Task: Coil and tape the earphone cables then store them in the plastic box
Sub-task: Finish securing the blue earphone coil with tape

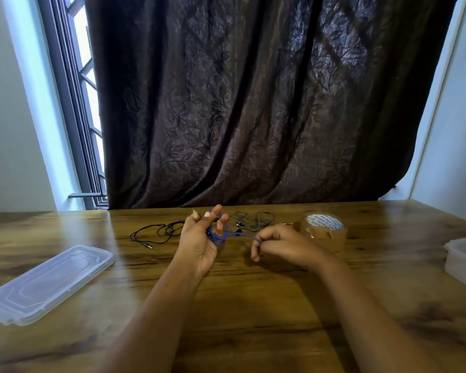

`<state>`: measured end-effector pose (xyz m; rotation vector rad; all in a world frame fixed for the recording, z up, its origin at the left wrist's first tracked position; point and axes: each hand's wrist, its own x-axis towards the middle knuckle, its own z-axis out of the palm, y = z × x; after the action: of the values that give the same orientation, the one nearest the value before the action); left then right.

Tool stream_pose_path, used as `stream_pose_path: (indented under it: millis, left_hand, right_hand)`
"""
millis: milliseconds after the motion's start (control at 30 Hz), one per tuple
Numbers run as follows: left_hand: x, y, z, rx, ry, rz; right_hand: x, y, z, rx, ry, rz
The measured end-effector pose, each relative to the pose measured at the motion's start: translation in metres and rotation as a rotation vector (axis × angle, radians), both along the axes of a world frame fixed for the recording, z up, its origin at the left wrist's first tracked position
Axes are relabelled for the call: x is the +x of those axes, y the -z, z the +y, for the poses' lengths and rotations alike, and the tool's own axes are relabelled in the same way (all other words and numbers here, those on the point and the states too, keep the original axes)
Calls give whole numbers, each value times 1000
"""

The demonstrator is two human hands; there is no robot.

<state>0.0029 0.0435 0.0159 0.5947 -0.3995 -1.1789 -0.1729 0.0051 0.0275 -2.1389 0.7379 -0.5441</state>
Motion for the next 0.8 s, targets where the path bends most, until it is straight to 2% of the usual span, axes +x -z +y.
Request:
stream_pose_path:
  millis: [100,200,433,533,633,700,800]
  left_hand:
    - [1,3,-1,-1,-71,-15]
    - [-5,3,0,5,-112,-140]
    - [-16,8,-4,-22,-132,-623]
    - [-19,14,-6,24,-119,-797]
    - [-24,13,-4,33,-100,-921]
    - [-25,12,-4,31,-61,-909]
    - [-25,10,-4,43,40,-768]
  right_hand:
    - [2,-1,4,285,-68,-246]
    - [10,7,3,559,-110,-471]
    - [43,20,11,595,241,-834]
    - [44,23,8,514,359,-831]
    - [40,27,4,399,424,-670]
    - [37,28,3,357,369,-578]
    - [33,25,1,282,334,-606]
